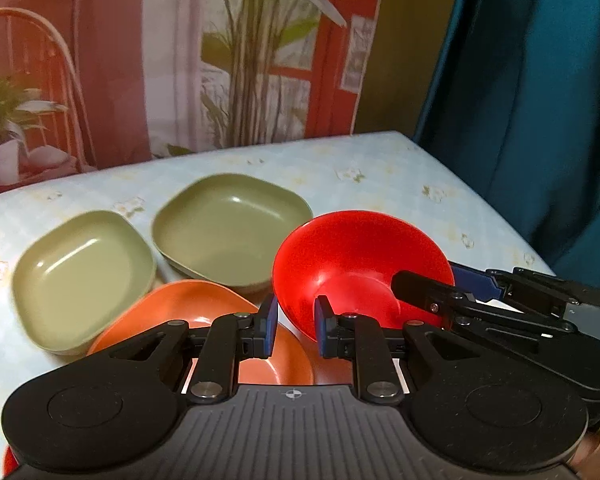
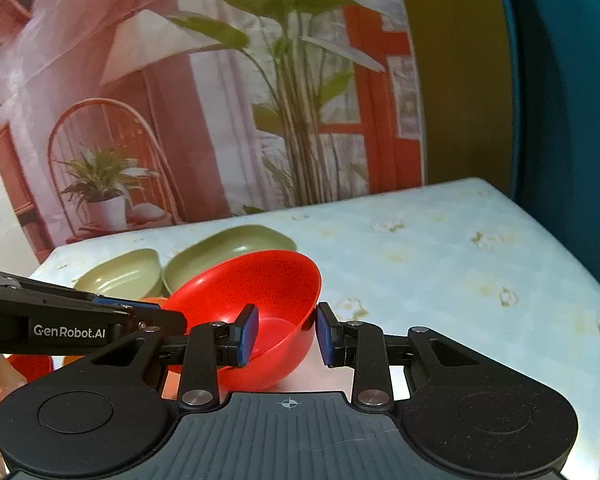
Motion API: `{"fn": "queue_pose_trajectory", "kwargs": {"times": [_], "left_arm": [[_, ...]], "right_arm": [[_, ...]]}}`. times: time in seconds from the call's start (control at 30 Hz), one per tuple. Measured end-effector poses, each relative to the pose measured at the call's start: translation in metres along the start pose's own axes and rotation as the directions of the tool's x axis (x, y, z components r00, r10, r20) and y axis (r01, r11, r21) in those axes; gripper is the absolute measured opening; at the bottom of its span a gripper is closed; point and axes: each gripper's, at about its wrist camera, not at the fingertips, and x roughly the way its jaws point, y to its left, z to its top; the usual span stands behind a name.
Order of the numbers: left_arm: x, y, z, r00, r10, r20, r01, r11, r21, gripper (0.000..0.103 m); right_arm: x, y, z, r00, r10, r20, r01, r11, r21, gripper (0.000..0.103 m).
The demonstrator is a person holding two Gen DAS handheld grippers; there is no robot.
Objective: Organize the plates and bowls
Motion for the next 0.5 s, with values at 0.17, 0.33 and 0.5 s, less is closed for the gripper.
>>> {"fn": "queue_pose_trajectory", "kwargs": {"times": [0.17,0.33,0.5], "left_arm": [[-0.019,0.011,0.004,0.999,0.014,0.036,-0.014,1.000,-0.020,0.021],[-0.038,0.023,0.004,0.997,0.040,0.067,-0.038,0.998,-0.040,0.021],[-0.062,0.036,-0.001,0.994,0.067,0.092,-0.061,0.996,-0.064,0.021]], "right_arm": [[-0.001,0.011,0.016,0.998,0.055,-0.013,-0.055,0.998,-0.012,0.029],[-0.002,0.028,0.030,0.994,0.101,-0.032,-0.102,0.994,-0.035,0.029],[-0.004,0.055,0.039,0.991,0.131,-0.041,-0.134,0.988,-0.081,0.029]]}}
